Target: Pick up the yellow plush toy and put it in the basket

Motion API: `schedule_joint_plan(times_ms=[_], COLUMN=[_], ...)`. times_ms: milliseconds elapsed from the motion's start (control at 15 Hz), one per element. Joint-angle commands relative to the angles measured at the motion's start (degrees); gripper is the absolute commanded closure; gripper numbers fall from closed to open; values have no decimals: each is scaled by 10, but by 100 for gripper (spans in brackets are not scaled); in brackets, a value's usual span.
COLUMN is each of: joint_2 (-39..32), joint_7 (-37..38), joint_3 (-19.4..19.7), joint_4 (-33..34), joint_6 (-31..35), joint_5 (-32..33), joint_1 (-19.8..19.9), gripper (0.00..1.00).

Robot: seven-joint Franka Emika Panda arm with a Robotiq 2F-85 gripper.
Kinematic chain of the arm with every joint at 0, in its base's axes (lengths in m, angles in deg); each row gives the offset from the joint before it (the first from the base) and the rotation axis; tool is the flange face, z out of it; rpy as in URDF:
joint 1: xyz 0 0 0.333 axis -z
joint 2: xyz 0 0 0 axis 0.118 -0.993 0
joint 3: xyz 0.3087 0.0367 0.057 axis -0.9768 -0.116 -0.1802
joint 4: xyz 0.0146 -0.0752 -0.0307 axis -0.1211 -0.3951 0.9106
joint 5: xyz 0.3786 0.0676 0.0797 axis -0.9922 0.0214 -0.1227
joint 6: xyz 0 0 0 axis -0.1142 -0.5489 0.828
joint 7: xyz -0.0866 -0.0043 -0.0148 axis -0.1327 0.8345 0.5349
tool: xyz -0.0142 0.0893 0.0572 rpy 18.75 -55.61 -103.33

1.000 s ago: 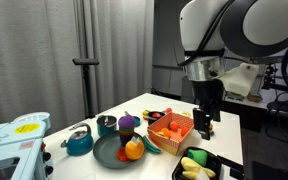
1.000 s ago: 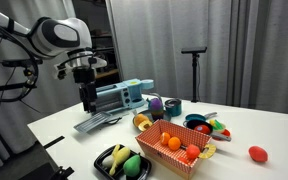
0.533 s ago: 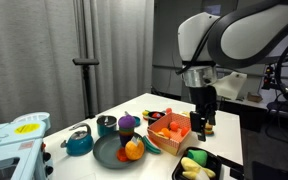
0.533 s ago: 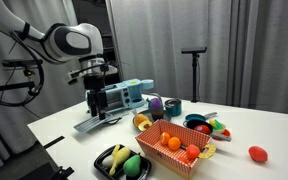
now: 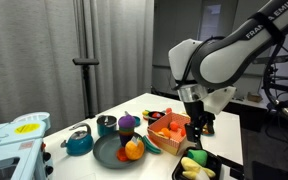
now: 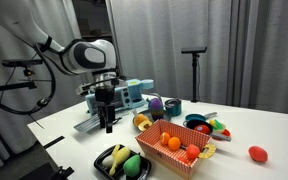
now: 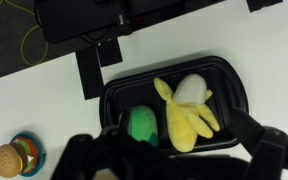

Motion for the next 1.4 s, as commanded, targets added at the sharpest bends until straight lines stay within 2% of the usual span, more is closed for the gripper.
schedule_joint_plan(times_ms=[0, 267, 333, 600, 733, 933, 1333], joint_2=[-5, -8, -3, -15, -32, -55, -104], joint_7=[3, 6, 8, 60, 83, 123, 221], joint_3=[7, 7, 8, 6, 5, 11, 46], joint_4=[3, 8, -8, -48, -61, -79, -95], joint_6=[-2, -4, 40, 193, 240, 292, 349], joint_5=[0, 0, -10, 16, 14, 55, 177], joint_1=[-7, -7, -7, -7, -9, -9, -17], gripper=[0, 0, 0, 0, 0, 0, 0])
